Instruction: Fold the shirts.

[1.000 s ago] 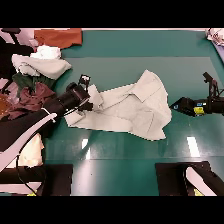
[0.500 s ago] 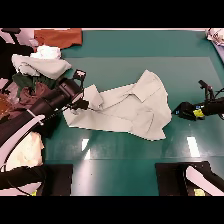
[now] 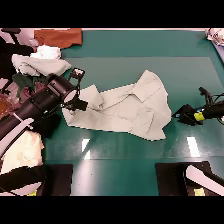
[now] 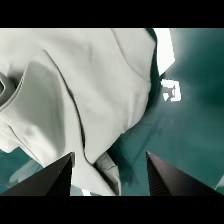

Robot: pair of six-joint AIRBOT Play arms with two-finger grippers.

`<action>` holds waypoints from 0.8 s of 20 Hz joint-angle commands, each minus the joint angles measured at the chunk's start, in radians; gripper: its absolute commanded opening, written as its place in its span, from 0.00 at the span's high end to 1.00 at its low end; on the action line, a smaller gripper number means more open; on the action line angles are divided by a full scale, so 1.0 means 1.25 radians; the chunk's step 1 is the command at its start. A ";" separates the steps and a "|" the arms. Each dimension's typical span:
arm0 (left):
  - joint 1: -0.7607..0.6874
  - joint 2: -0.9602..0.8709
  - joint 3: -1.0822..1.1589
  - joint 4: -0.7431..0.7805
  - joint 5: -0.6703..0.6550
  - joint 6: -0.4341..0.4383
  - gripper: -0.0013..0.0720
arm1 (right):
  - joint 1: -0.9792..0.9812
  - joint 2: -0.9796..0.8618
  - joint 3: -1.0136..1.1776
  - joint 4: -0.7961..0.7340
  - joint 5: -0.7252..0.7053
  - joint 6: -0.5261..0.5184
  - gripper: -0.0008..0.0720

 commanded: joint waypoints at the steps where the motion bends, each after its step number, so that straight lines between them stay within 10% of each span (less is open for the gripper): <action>1: 0.001 0.020 0.001 -0.017 -0.012 0.018 0.95 | 0.034 0.031 -0.070 0.036 -0.020 -0.013 0.31; 16: 0.001 0.026 0.001 -0.027 -0.016 0.039 0.95 | 0.110 0.049 -0.172 0.137 -0.266 -0.031 0.40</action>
